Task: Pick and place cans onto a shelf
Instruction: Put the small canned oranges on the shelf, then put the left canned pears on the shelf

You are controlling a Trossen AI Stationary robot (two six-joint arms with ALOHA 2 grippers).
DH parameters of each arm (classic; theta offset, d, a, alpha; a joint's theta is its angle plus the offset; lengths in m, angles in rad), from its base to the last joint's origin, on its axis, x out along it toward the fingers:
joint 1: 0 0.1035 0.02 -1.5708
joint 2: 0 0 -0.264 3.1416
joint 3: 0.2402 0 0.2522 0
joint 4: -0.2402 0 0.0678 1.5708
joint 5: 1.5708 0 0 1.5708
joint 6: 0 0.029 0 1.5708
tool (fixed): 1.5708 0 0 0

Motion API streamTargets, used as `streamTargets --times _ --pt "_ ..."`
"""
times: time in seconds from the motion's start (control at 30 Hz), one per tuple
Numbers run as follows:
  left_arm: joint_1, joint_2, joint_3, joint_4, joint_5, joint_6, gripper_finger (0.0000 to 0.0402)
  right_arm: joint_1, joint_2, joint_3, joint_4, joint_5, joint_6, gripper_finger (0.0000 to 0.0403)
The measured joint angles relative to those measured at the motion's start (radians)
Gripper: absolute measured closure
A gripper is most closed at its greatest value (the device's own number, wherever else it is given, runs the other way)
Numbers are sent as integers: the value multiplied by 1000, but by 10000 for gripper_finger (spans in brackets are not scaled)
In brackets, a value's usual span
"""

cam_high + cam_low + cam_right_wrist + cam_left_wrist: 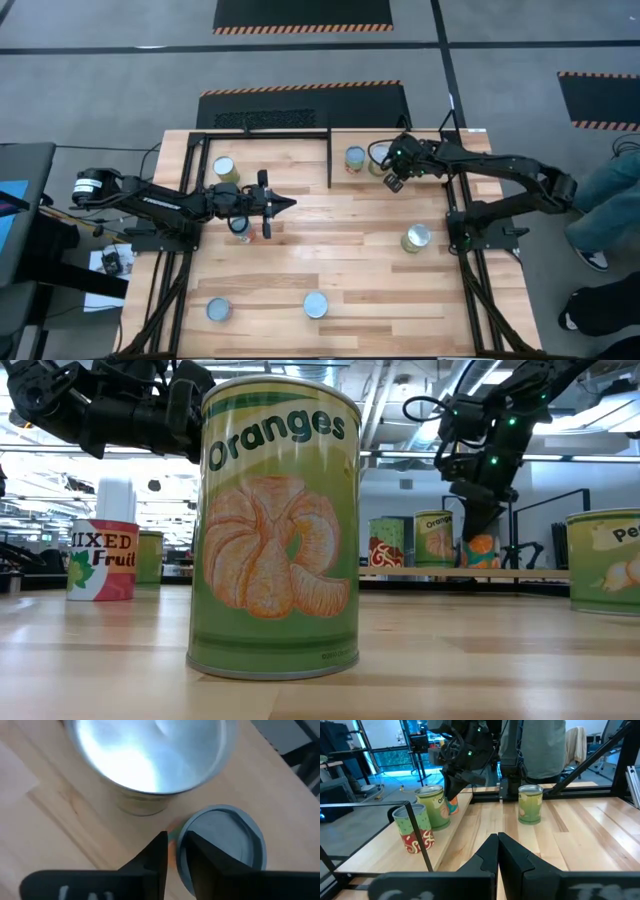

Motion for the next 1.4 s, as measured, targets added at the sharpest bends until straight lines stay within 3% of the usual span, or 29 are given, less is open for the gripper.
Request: streamTargets --times 0.4,0.63,0.87,1.0,1.13,1.3,1.4 --pt "0 0 0 0 0 0 401 13 -4 12 -11 5 -1 281" --pt "0 0 0 -1 0 0 401 44 -4 39 -22 11 0 228" --pt "0 0 0 -2 0 0 401 92 -14 147 -225 58 11 192" --pt "0 0 0 -8 1 0 401 169 -63 207 -403 60 77 216" --pt "0 0 0 -9 7 0 401 304 -159 185 -447 61 162 278" --pt "5 -16 11 -106 -1 -17 401 524 -276 82 -280 110 252 381" --pt "37 -84 79 -338 -34 -57 401 640 -313 13 -111 133 252 388"
